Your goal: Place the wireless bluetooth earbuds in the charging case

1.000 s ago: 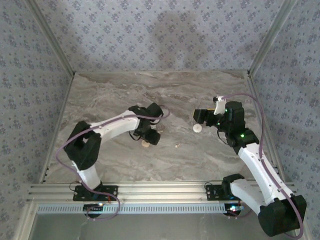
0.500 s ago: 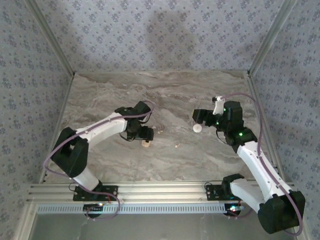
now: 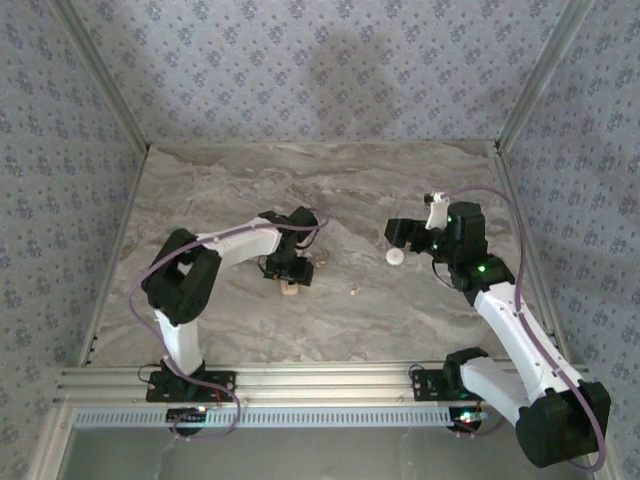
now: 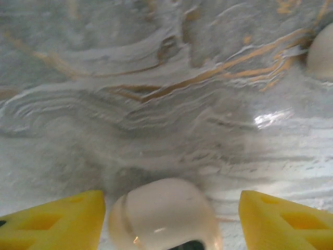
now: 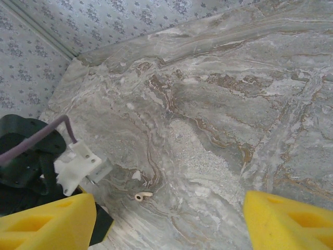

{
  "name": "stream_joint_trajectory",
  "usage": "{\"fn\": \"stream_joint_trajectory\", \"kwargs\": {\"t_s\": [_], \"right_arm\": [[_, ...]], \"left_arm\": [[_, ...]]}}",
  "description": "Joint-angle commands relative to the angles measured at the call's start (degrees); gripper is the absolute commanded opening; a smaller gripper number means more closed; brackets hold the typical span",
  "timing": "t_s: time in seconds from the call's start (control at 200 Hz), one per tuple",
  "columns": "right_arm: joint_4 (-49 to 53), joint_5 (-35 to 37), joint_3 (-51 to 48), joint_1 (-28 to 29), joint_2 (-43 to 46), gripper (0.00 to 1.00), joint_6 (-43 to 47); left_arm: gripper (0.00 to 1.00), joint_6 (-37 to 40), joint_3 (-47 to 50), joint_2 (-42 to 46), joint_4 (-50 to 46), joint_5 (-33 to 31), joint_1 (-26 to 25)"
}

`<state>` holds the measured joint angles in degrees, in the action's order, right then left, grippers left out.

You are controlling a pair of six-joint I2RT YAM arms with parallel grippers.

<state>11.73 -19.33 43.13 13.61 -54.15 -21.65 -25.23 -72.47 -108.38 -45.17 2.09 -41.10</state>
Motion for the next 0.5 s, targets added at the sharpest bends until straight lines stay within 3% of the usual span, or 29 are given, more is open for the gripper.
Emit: {"fn": "stream_joint_trajectory", "kwargs": {"t_s": [0.0, 0.215, 0.325, 0.495], "right_arm": [[1.01, -1.15, 0.61, -0.38, 0.64, 0.77, -0.34], [1.81, -1.06, 0.8, -0.42, 1.07, 0.76, -0.29], [1.39, -1.23, 0.59, -0.5, 1.02, 0.76, -0.45], [0.52, -1.93, 0.27, -0.48, 0.42, 0.76, -1.15]], "left_arm": [[0.68, 2.71, -2.93, -2.4, -2.53, -0.69, -1.63], [0.66, 2.38, -2.18, -2.9, -3.94, -0.63, -2.32], [0.71, 1.97, -1.09, -1.3, -4.73, -2.05, -2.49], [0.7, -1.26, 0.72, 0.95, -4.47, -2.09, -2.49]]}}
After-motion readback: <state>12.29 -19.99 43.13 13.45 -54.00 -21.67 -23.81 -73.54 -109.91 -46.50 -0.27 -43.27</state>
